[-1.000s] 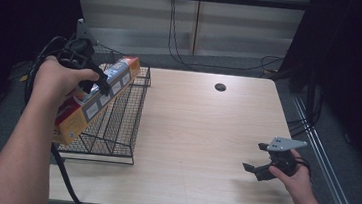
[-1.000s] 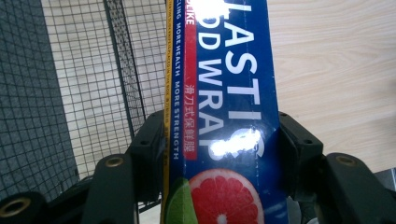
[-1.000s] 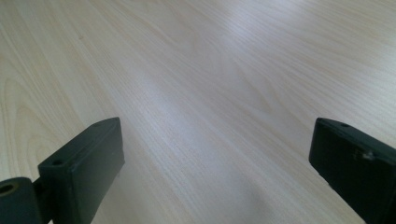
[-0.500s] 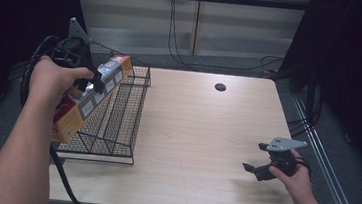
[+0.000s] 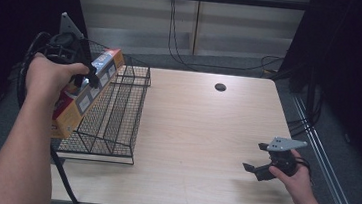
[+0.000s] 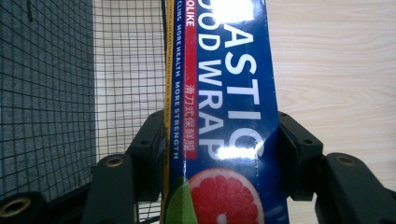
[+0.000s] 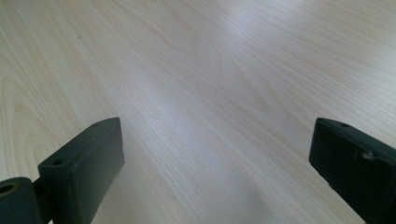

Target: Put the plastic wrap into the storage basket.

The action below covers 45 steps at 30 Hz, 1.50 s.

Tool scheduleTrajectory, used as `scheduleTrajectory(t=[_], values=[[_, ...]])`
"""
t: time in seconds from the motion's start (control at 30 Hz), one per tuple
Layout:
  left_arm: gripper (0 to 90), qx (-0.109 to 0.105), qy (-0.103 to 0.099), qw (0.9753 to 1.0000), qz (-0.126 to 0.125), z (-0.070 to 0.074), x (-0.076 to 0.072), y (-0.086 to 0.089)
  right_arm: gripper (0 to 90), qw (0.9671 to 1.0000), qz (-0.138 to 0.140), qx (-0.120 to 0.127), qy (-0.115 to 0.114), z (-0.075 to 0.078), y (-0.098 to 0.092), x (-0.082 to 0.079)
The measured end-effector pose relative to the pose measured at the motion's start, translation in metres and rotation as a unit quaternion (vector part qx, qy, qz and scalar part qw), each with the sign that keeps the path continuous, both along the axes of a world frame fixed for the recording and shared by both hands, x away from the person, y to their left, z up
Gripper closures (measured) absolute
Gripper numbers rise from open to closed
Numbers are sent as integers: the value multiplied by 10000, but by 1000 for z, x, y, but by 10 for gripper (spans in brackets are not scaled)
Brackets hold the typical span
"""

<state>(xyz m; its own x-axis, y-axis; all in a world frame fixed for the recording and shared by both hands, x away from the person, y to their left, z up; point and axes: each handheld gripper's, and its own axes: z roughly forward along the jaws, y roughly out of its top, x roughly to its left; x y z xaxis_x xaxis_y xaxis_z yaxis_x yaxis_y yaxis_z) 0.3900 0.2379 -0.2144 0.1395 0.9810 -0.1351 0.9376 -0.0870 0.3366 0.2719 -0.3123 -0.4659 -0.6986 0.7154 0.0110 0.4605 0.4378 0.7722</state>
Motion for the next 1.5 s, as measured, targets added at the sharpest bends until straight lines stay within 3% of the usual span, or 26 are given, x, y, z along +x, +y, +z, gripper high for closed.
scheduleTrajectory(t=[0.33, 0.6, 1.5], values=[[442, 41, -257, 9988, 422, 3, 0, 10, 28, 10000, -13, 7, -6, 0, 0, 0], [441, 122, -325, 9968, 720, -3, 2, 16, 28, 10000, -8, 22, -4, 1, -1, 0], [439, 199, -168, 9939, 1071, -30, 12, 31, 28, 10000, 19, 17, -12, 0, 0, 1]])
